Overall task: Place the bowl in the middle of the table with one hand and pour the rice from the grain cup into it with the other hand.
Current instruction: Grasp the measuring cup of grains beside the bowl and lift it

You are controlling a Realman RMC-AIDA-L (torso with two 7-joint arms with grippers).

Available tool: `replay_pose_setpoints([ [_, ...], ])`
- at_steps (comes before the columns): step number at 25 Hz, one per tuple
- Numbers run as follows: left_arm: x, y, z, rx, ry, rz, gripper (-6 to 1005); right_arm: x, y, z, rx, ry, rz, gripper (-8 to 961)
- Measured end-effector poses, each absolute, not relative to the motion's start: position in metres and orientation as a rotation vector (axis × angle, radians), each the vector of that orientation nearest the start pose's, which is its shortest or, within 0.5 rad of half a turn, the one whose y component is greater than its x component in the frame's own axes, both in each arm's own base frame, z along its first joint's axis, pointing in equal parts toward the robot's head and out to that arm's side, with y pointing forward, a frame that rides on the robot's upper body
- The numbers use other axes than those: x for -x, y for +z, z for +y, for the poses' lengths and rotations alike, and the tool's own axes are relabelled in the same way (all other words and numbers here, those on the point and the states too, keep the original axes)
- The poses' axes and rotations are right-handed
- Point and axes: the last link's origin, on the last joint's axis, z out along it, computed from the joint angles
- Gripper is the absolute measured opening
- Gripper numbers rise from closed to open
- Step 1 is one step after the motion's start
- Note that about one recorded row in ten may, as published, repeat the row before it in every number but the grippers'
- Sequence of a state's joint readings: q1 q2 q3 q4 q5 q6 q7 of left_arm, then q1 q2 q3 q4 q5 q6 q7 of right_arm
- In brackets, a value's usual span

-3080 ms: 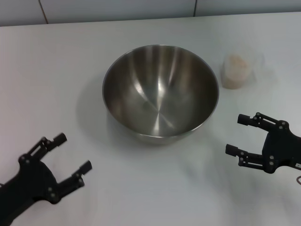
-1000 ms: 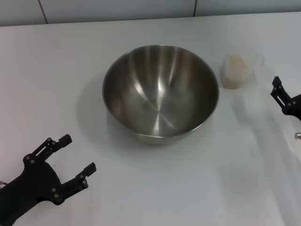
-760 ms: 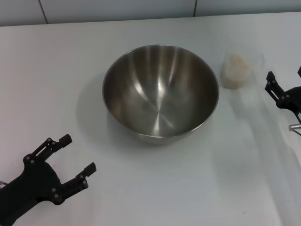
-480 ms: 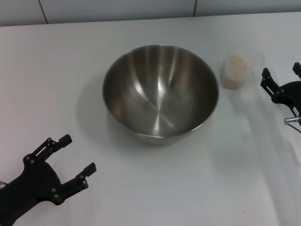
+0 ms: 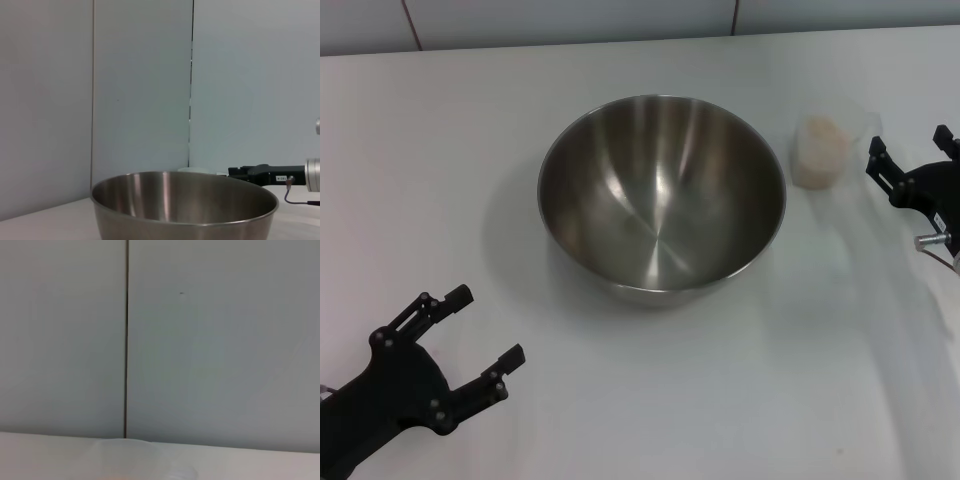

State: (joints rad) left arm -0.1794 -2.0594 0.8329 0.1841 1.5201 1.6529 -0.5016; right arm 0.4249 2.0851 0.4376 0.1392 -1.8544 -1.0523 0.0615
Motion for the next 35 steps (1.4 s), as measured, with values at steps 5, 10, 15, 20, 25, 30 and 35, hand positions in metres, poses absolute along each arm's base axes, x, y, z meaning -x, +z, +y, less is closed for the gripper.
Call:
replay_pose_setpoints([
  [5,0.332,-0.038,0.191,2.339,-0.93,-0.36,868,-0.354,-0.035,0.319,1.65,0.492,0.635,756],
  [10,0.33,-0.035,0.191,2.323,-0.947,-0.355,868,-0.352,-0.034,0.322,1.655,0.489,0.628,754],
  [15,0.331,-0.035,0.191,2.318,-0.948,-0.357,868,-0.351,-0.032,0.328,1.65,0.482,0.626,751],
  [20,0.331,-0.035,0.19,2.316,-0.95,-0.36,868,-0.35,-0.031,0.333,1.647,0.478,0.631,749],
  [25,0.331,-0.035,0.19,2.317,-0.952,-0.36,868,-0.349,-0.03,0.336,1.651,0.476,0.622,747],
  [30,0.33,-0.036,0.19,2.317,-0.957,-0.359,868,-0.348,-0.031,0.34,1.659,0.465,0.626,744],
  [35,0.328,-0.036,0.19,2.317,-0.968,-0.354,868,-0.347,-0.031,0.341,1.661,0.463,0.627,742],
])
